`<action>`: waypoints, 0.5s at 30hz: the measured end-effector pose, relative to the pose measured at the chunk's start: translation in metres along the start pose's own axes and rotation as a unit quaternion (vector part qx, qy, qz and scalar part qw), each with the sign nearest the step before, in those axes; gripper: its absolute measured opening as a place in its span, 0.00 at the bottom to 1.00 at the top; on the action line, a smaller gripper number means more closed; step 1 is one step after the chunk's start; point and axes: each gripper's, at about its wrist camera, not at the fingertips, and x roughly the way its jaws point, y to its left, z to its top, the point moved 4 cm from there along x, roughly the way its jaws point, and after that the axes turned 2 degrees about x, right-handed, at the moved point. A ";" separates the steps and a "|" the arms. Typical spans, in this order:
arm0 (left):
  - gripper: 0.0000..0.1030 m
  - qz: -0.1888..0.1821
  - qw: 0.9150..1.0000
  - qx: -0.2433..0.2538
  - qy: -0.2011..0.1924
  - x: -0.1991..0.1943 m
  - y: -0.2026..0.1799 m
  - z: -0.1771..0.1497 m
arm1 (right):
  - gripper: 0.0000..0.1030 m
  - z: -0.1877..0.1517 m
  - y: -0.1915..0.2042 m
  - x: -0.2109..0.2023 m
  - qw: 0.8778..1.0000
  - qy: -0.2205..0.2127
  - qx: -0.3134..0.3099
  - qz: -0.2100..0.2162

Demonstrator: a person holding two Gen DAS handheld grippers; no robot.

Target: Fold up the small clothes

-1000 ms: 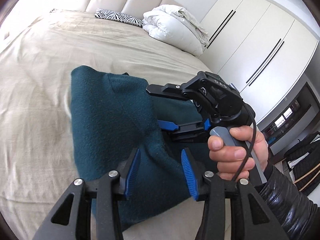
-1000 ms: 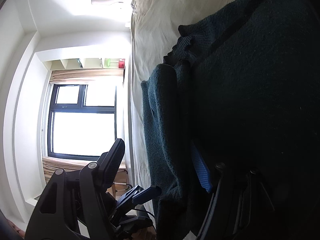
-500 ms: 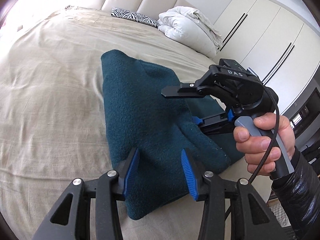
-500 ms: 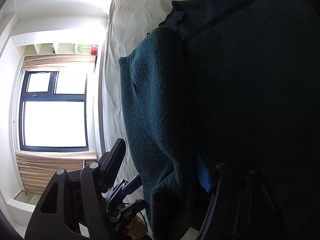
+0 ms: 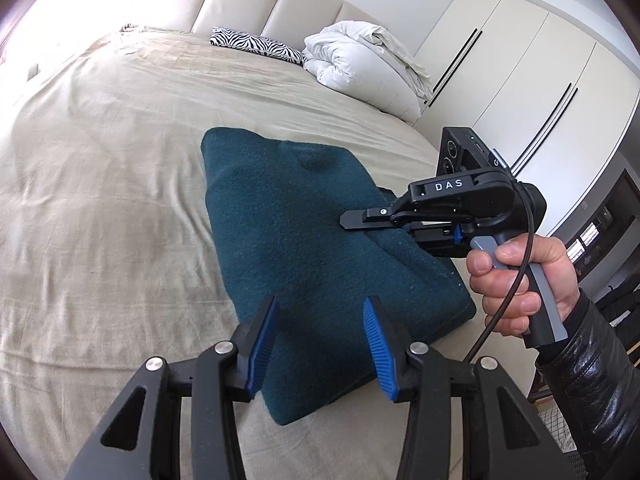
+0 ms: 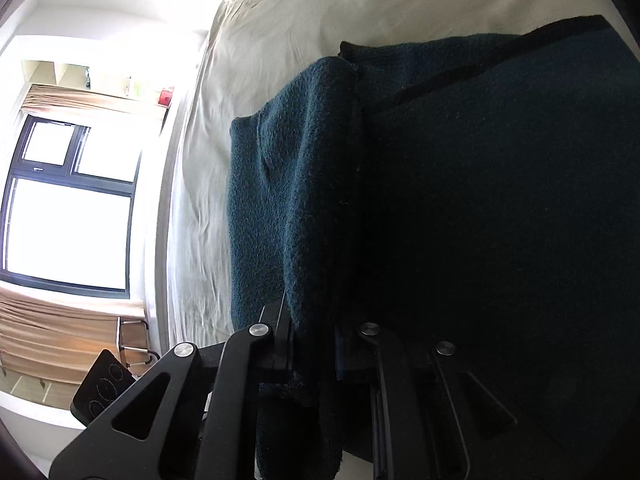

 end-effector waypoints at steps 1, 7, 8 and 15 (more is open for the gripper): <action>0.46 -0.002 1.000 0.002 0.000 0.000 -0.003 0.001 | 0.11 0.002 -0.005 -0.010 1.000 -0.006 0.001 -0.002; 0.49 -0.014 1.000 0.020 0.004 0.005 -0.025 0.007 | 0.11 0.009 -0.048 -0.071 0.999 -0.035 0.015 -0.026; 0.49 -0.015 1.000 0.023 0.004 0.007 -0.029 0.009 | 0.11 0.009 -0.057 -0.081 0.999 -0.040 0.020 -0.031; 0.49 -0.016 0.998 0.061 0.009 0.026 -0.060 0.023 | 0.11 0.011 -0.102 -0.122 0.996 -0.055 0.046 -0.056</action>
